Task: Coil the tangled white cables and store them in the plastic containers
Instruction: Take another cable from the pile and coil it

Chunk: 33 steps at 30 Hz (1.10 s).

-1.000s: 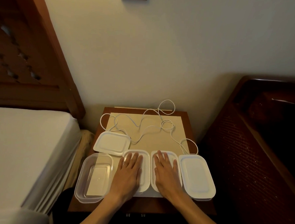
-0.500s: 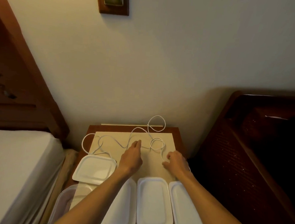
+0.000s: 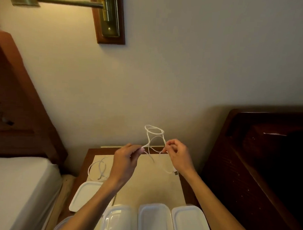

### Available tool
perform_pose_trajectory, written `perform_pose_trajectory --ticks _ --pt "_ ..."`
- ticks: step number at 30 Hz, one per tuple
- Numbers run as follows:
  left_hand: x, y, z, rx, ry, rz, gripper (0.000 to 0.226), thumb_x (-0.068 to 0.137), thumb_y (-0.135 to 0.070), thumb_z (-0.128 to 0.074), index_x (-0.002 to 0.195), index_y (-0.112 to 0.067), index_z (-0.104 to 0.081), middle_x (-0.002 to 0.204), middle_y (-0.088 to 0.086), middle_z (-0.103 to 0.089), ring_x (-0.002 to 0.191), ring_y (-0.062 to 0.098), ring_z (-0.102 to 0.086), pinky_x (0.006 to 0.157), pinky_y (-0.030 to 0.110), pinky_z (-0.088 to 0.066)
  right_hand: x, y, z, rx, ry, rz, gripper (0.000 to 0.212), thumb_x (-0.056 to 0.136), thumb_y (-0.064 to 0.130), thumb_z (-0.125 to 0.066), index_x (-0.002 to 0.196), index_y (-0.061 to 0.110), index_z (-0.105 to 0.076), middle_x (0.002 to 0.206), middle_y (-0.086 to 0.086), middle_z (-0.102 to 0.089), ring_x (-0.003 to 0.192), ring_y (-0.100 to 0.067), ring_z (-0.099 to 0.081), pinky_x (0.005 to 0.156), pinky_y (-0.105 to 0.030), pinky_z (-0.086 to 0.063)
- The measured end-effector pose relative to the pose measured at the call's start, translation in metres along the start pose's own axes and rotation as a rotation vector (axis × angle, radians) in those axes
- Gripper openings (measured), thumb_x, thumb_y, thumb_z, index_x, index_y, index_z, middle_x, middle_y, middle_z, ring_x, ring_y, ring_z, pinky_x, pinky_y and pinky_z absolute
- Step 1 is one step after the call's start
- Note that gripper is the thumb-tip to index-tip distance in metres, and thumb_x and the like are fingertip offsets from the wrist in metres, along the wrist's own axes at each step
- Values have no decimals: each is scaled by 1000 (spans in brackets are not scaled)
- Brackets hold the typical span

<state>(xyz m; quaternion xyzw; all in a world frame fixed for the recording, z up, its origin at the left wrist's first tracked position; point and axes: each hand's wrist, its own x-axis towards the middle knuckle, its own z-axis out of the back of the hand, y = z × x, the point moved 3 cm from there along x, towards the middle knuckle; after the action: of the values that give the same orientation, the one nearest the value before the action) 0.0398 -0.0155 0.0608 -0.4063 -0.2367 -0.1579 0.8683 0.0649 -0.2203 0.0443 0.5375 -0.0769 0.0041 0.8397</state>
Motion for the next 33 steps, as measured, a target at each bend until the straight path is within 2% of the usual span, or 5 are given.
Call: perform_pose_trajectory --ticks 8,19,23,26,33 --pt "54 -84 123 -97 -186 -210 12 93 -18 -60 88 -12 -68 73 -5 -59 62 12 -51 52 20 -37 9 141 71 368 55 104 27 103 20 -39 89 8 -59 62 2 -43 55 -9 -40 57 -27 -38" --pt "59 -96 215 23 -260 61 32 95 -24 -59 64 -20 -57 57 -1 -52 53 8 -45 50 25 -32 -26 238 159 359 9 186 33 99 25 -43 68 18 -45 55 1 -27 44 -12 -22 42 -25 -19" --pt "75 -113 203 290 7 178 32 95 -28 -58 127 -22 -60 120 2 -62 103 22 -59 86 32 -49 -38 269 152 239 90 277 31 101 27 -46 77 9 -57 54 1 -29 44 -11 -22 44 -26 -18" --pt "85 -159 188 155 -22 -104 50 98 -23 -53 146 -19 -38 136 -1 -49 119 17 -50 96 31 -47 -45 294 134 82 138 387 33 100 28 -50 79 7 -63 52 1 -33 43 -10 -27 42 -24 -22" --pt "90 -215 159 -350 266 -107 31 103 -26 -42 84 -10 -60 58 -1 -48 52 16 -48 52 28 -46 -59 310 118 -122 152 540 32 101 25 -49 75 12 -63 45 12 -39 42 -4 -31 44 -17 -28"
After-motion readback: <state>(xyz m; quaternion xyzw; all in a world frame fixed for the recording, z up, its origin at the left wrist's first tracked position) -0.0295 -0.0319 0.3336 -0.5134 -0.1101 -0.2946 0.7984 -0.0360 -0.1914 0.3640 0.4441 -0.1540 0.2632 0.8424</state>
